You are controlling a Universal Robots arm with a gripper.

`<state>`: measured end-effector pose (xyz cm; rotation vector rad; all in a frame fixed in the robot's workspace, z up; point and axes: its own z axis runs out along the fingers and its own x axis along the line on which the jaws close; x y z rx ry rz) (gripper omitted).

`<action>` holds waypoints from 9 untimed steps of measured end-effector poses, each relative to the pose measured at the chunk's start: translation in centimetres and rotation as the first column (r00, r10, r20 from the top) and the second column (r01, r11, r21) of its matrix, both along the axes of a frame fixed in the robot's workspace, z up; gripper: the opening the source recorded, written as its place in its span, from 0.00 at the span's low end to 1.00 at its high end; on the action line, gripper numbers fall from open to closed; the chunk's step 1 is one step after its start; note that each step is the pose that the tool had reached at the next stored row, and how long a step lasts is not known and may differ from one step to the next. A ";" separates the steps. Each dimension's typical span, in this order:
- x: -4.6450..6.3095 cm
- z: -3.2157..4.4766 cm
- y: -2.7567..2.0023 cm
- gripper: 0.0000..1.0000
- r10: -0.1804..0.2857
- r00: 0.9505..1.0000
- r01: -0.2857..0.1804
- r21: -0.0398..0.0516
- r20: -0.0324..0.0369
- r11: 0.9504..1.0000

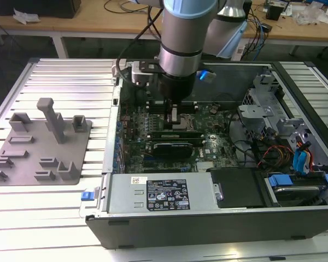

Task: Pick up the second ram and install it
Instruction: 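Press down the second ram until it locks into place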

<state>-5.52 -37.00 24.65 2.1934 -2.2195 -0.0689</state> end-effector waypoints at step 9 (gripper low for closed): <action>0.2 -1.17 0.00 0.08 0.000 1.000 0.000 0.000 0.000 1.000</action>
